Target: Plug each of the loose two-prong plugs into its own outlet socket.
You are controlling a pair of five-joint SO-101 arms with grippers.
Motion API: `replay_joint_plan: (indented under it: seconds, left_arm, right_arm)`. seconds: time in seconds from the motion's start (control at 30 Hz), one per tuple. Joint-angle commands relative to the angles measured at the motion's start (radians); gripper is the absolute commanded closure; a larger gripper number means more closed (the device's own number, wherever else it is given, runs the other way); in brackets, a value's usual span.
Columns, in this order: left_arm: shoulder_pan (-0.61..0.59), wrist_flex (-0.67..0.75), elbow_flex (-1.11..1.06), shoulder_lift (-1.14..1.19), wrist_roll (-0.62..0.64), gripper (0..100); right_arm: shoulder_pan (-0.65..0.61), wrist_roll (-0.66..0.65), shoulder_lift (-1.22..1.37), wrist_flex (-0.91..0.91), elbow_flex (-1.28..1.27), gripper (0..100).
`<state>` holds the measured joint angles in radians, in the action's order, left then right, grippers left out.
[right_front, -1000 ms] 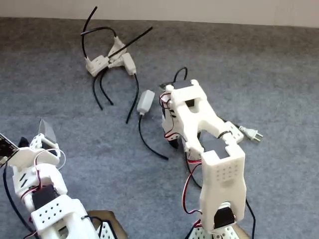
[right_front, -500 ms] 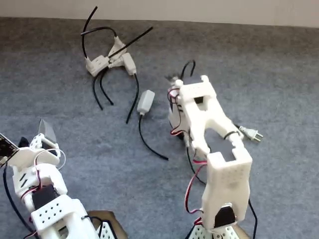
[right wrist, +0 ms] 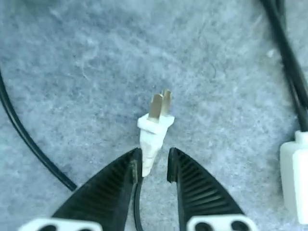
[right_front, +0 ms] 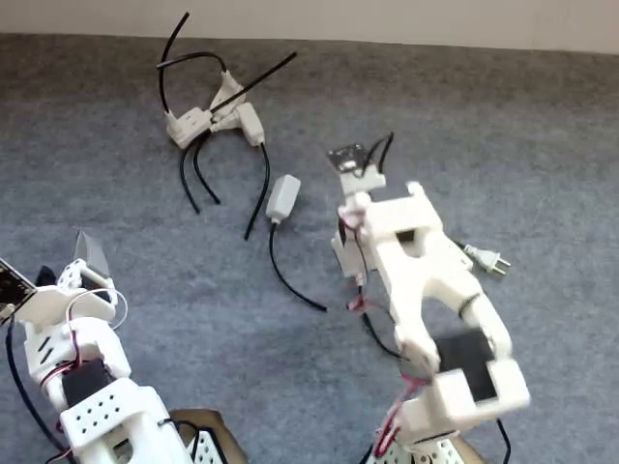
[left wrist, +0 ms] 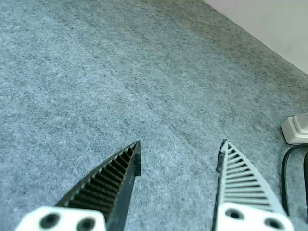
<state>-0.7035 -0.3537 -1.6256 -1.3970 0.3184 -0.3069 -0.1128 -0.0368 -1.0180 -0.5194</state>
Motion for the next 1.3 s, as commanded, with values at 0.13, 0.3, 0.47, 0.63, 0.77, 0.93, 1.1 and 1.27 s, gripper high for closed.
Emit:
replay_joint_plan:
  seconds: [0.13,0.3,0.47,0.63,0.77,0.93,1.1,1.27]
  left_arm:
    - [0.018,0.009,0.021,-0.012,0.006,74]
    - [0.016,0.009,0.021,-0.012,0.006,74]
    - [0.016,0.009,0.021,-0.012,0.006,74]
    - [0.016,0.009,0.021,-0.012,0.006,74]
    - [0.013,0.009,0.021,-0.012,0.006,74]
    - [0.013,0.009,0.021,-0.012,0.006,74]
    - [0.013,0.009,0.021,-0.012,0.006,74]
    - [0.013,0.009,0.021,-0.012,0.006,74]
  right_arm:
    - [-0.001,-0.014,-0.168,0.128,-0.12,79.6]
    - [-0.004,-0.009,-0.168,0.209,-0.127,79.3]
    - [-0.062,-0.008,-0.168,0.257,-0.185,79.3]
    - [-0.116,0.006,-0.166,0.302,-0.225,79.3]
    - [-0.087,0.031,-0.166,0.341,-0.248,79.3]
    - [-0.03,0.031,-0.165,0.341,-0.245,79.3]
    - [-0.005,0.031,-0.165,0.341,-0.248,79.3]
    - [-0.004,0.034,-0.102,0.341,-0.239,79.3]
